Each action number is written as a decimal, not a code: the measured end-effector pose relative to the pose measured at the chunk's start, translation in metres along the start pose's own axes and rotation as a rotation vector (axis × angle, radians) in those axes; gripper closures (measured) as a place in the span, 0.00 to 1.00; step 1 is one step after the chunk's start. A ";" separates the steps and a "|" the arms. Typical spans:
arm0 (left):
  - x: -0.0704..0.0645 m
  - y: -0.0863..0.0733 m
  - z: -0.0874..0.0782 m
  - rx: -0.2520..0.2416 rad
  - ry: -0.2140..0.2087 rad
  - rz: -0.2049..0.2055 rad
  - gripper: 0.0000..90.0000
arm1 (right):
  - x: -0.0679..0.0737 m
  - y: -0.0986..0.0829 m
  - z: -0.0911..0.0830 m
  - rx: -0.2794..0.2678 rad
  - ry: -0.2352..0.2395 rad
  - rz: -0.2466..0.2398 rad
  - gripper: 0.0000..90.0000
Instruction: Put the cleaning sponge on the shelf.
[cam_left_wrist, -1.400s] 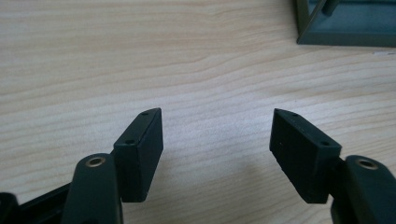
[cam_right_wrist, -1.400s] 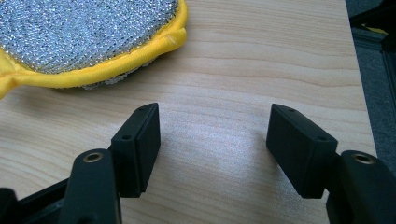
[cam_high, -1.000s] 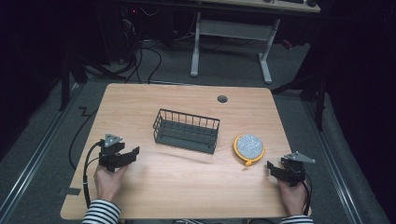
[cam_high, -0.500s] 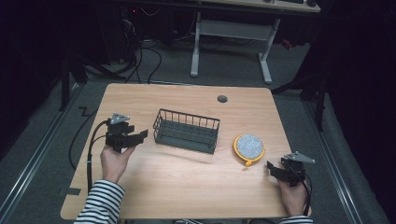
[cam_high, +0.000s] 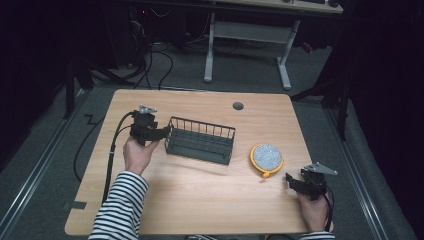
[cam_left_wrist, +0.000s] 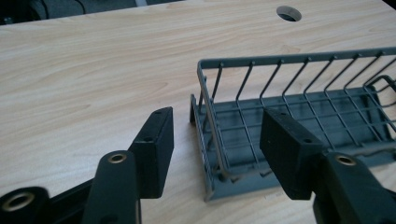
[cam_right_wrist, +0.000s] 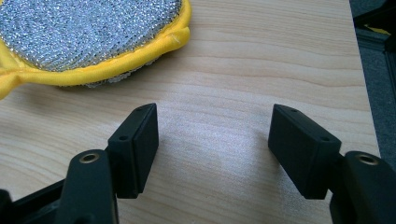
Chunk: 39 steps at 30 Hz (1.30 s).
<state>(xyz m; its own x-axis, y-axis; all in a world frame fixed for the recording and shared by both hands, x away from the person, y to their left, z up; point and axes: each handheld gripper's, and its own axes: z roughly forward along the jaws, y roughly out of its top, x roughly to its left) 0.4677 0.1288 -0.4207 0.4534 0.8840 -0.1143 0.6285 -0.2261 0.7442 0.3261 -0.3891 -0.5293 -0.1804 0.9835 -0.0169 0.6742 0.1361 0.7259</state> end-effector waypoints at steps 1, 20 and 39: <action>0.000 0.000 0.000 0.000 0.000 0.000 0.52 | 0.000 0.000 0.000 0.000 0.000 0.000 0.37; -0.002 -0.004 0.035 0.082 0.036 0.042 0.71 | 0.000 0.000 0.000 0.002 0.001 0.004 0.37; -0.006 -0.013 0.031 0.065 0.019 0.059 0.88 | 0.000 0.000 0.000 0.001 0.001 0.000 0.37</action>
<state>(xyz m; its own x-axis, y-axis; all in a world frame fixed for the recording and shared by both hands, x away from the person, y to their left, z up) 0.4765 0.1138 -0.4497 0.4792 0.8758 -0.0582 0.6412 -0.3040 0.7046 0.3256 -0.3888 -0.5293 -0.1806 0.9834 -0.0161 0.6749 0.1358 0.7253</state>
